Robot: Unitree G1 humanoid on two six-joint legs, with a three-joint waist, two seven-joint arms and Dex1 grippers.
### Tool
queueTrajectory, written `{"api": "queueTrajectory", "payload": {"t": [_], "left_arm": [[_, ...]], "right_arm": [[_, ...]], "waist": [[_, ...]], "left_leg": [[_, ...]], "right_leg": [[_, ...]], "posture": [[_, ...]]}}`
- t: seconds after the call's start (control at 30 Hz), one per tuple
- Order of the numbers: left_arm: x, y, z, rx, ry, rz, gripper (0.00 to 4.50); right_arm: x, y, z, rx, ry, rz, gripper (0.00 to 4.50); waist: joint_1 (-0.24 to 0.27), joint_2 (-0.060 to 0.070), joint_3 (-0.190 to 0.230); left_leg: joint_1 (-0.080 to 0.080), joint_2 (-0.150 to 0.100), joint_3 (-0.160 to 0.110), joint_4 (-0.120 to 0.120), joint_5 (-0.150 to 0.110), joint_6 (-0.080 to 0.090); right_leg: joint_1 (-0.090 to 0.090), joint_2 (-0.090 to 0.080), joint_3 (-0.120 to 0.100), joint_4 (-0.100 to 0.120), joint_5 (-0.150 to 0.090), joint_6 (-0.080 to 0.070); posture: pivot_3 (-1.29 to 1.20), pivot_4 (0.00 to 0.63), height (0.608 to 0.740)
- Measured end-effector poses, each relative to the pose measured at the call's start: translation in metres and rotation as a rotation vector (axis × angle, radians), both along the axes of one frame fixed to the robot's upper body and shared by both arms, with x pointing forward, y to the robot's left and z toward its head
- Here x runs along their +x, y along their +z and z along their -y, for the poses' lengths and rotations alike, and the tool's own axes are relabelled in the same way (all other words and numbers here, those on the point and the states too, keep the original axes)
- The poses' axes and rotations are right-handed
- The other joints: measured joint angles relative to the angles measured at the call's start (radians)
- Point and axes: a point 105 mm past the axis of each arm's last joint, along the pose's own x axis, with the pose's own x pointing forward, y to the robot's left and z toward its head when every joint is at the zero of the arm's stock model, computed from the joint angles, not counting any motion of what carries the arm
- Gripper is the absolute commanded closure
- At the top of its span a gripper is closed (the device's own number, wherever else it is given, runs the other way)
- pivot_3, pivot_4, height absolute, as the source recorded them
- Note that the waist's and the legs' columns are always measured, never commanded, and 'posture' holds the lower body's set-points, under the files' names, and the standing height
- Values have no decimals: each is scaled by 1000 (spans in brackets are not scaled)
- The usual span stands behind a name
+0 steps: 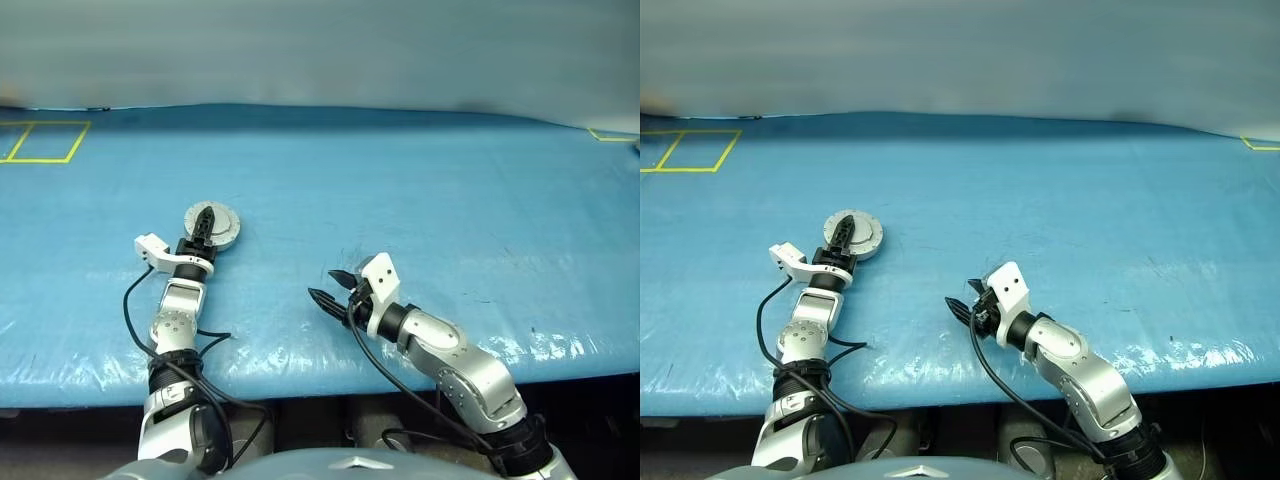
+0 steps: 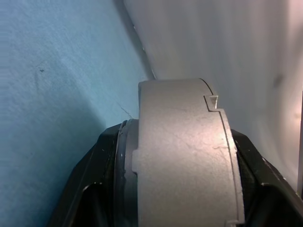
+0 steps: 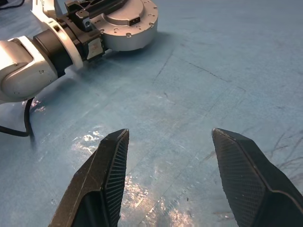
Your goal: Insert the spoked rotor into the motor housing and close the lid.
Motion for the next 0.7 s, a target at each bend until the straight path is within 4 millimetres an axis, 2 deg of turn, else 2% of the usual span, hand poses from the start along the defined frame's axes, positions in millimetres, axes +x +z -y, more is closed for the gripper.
{"api": "queueTrajectory", "payload": {"t": [0.13, 0.33, 0.37, 0.53, 0.63, 0.7], "left_arm": [[0, -1, -1, 2, 4, -2, 1893], [2, 4, -3, 40, 20, 10, 173], [3, 6, -3, 44, 17, 15, 61], [3, 5, -13, 88, 41, -16, 61], [2, 6, -27, 120, 84, -34, 61], [-1, 7, -46, 145, 141, -48, 61]], "right_arm": [[1, 3, -1, 4, 0, 22, 1558], [3, 4, 0, -6, -7, 40, 1526], [4, 3, 0, -7, -8, 41, 1526], [4, 3, -1, -11, -7, 43, 1526], [4, 2, 0, -20, -10, 44, 1526], [4, 1, -1, -23, -14, 44, 1526]], "waist": [[2, 0, 0], [2, 0, 0], [2, 0, 0], [-4, 0, 0], [-7, 0, 0], [-7, 0, 0]], "left_leg": [[0, 0, 0, 0, 0, 0], [3, 0, 0, 0, 0, -1], [3, 0, 0, 0, 1, -1], [5, 1, 0, 0, 2, -3], [5, 1, 1, 0, 2, -3], [5, 1, 0, 0, 2, -3]], "right_leg": [[0, 0, 0, 0, 0, 0], [2, 0, 0, 1, 0, 0], [2, 0, 0, 1, -1, 0], [3, 1, 0, 2, -2, -4], [2, 1, 0, 2, -2, -4], [2, 1, 0, 2, 0, -1]], "posture": [[0, 150, 740], [0, 150, 740], [0, 150, 740], [0, 150, 740], [0, 150, 740], [0, 150, 740]]}}
